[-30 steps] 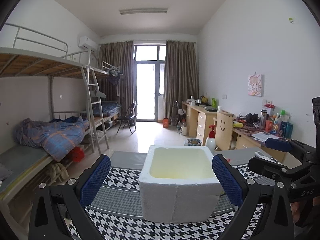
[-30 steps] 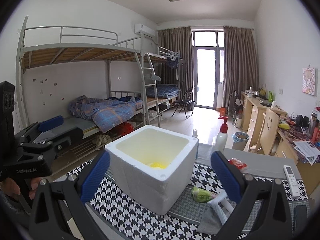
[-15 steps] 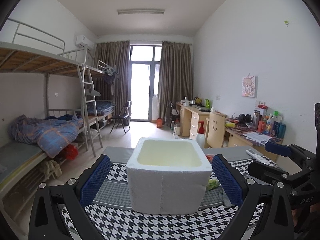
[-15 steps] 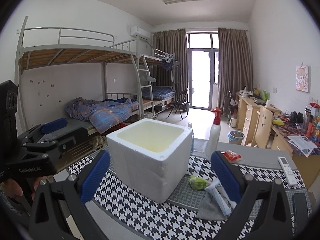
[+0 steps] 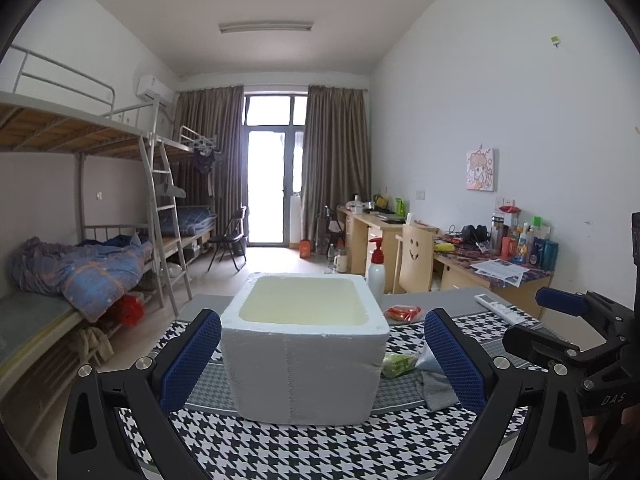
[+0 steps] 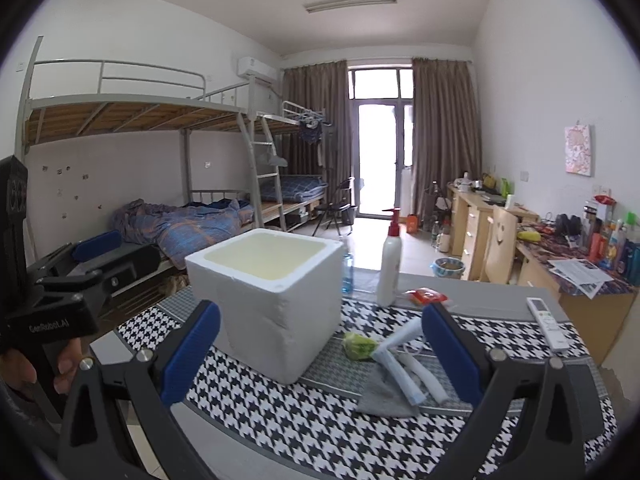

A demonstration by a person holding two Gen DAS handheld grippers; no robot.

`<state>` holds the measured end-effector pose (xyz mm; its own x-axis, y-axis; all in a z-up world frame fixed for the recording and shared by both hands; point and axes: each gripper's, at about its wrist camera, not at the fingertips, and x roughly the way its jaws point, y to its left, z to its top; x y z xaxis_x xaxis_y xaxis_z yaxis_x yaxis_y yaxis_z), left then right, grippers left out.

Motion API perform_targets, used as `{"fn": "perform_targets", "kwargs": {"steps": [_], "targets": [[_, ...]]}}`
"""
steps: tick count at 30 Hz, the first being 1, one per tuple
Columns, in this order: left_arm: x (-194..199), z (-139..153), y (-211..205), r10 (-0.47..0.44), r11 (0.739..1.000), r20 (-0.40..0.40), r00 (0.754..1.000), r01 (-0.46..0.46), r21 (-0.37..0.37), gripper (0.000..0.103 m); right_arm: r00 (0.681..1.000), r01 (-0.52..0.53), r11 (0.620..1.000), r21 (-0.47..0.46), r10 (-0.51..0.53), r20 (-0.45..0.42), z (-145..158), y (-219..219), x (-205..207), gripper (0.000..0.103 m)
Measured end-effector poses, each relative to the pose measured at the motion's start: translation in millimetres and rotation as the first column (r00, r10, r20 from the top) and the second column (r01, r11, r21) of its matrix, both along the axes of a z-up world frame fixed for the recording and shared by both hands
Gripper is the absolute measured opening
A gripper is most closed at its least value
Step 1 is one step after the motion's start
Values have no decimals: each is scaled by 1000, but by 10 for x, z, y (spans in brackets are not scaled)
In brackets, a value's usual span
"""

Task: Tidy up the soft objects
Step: 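Move the left tool toward the blue mask and grey cloth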

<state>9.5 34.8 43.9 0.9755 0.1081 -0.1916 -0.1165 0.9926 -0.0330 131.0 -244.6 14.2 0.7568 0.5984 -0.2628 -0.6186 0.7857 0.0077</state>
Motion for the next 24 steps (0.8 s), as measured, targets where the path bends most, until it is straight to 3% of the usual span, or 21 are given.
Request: {"fn": "perform_targets", "kwargs": {"steps": [10,24], "targets": [[-20,-42,-198,-63,998,17,998,63,-10,102,997,81,996,31,-80,-9,-87,-368,-37,102],[97,-140,-553,-134,991,-18,991,134,-14,102,990,142,990,26,-141,-26,-148,-629,-32,102]]}}
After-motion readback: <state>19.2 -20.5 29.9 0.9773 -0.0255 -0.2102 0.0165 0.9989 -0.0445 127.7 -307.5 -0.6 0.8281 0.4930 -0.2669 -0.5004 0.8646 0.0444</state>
